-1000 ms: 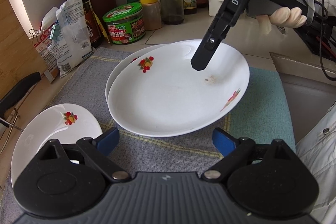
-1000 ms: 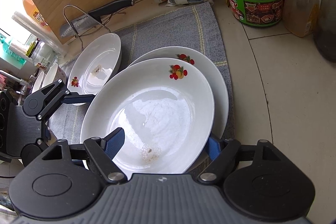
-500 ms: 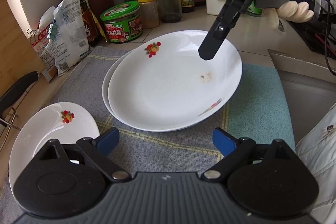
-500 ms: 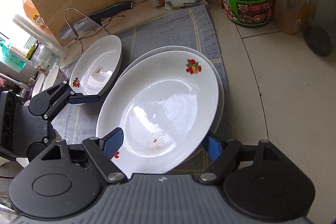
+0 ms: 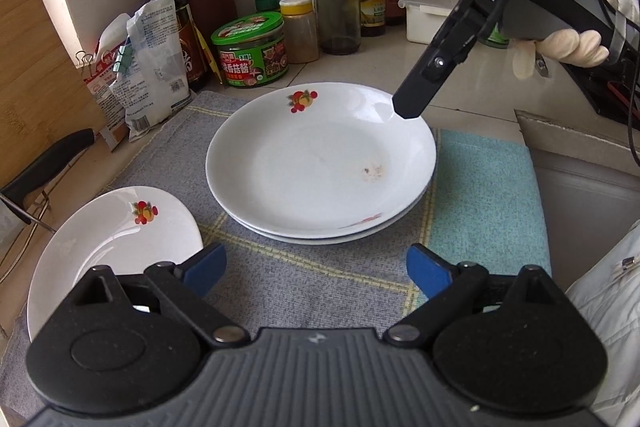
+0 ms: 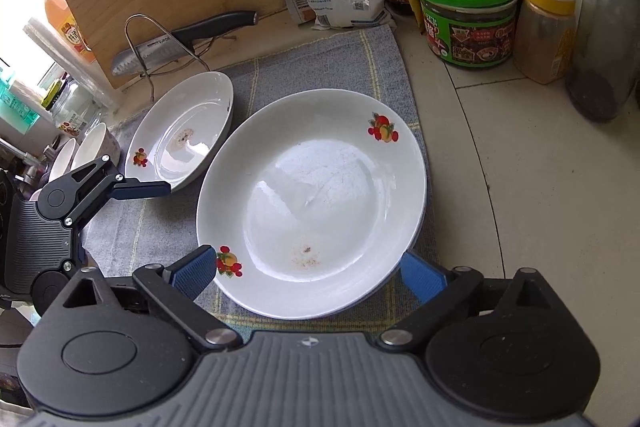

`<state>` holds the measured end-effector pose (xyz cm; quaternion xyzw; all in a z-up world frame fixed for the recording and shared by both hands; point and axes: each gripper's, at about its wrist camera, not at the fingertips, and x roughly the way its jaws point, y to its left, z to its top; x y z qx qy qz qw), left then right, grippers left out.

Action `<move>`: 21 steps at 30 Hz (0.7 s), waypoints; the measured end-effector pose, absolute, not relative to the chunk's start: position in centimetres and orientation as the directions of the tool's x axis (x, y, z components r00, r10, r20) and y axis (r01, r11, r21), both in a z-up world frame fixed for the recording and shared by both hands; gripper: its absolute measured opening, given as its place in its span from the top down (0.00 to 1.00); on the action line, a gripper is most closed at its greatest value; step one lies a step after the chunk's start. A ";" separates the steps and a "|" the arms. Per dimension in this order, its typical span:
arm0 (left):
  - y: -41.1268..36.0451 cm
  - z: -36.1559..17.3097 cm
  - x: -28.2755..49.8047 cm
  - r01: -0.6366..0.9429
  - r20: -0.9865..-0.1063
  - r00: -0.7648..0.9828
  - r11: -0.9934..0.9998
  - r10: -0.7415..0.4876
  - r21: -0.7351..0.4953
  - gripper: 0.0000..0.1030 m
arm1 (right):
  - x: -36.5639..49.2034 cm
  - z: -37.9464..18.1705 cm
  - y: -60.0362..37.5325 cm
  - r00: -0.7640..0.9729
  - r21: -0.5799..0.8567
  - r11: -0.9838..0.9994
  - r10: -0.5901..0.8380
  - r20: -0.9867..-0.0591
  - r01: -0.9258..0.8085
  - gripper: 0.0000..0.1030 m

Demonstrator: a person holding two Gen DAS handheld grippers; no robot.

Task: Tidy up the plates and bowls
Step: 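Open the right gripper and lift it off the plate stack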

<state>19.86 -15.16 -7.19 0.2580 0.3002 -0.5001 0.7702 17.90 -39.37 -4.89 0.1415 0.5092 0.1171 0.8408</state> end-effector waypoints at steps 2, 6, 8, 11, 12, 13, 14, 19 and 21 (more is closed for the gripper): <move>-14.8 -6.8 19.6 0.912 -0.704 0.346 0.398 -0.620 0.098 0.05 | 17.6 -4.5 -38.7 0.486 0.306 0.950 0.300 -0.821 -0.070 0.00; -14.1 -6.1 19.0 0.868 -0.677 0.412 0.489 -0.610 0.088 0.03 | 17.0 -4.4 -37.1 0.527 0.194 0.976 0.219 -0.822 -0.102 0.00; -13.6 -5.7 18.6 0.836 -0.668 0.451 0.543 -0.592 0.083 0.03 | 16.6 -4.4 -36.3 0.550 0.147 0.982 0.189 -0.813 -0.119 0.00; -13.3 -5.2 17.8 0.771 -0.660 0.527 0.628 -0.535 0.107 0.02 | 16.2 -4.3 -35.0 0.591 0.089 0.985 0.162 -0.791 -0.151 0.00; -13.2 -5.1 17.7 0.752 -0.661 0.544 0.649 -0.517 0.111 0.02 | 16.0 -4.2 -34.5 0.606 0.066 0.985 0.152 -0.781 -0.162 0.00; -13.1 -5.1 17.5 0.725 -0.661 0.566 0.678 -0.492 0.116 0.02 | 15.9 -4.1 -34.0 0.623 0.042 0.984 0.143 -0.769 -0.174 0.00; -12.9 -5.0 17.3 0.697 -0.658 0.587 0.708 -0.471 0.114 0.02 | 15.7 -4.1 -33.4 0.636 0.016 0.981 0.138 -0.759 -0.193 0.00; -11.0 -4.4 16.5 0.574 -0.637 0.653 0.817 -0.409 0.064 0.01 | 15.3 -4.2 -31.0 0.667 -0.031 0.964 0.159 -0.728 -0.263 0.00; -10.1 -4.5 16.3 0.530 -0.629 0.681 0.845 -0.374 0.071 0.01 | 15.5 -4.3 -30.3 0.668 -0.022 0.962 0.172 -0.724 -0.271 0.00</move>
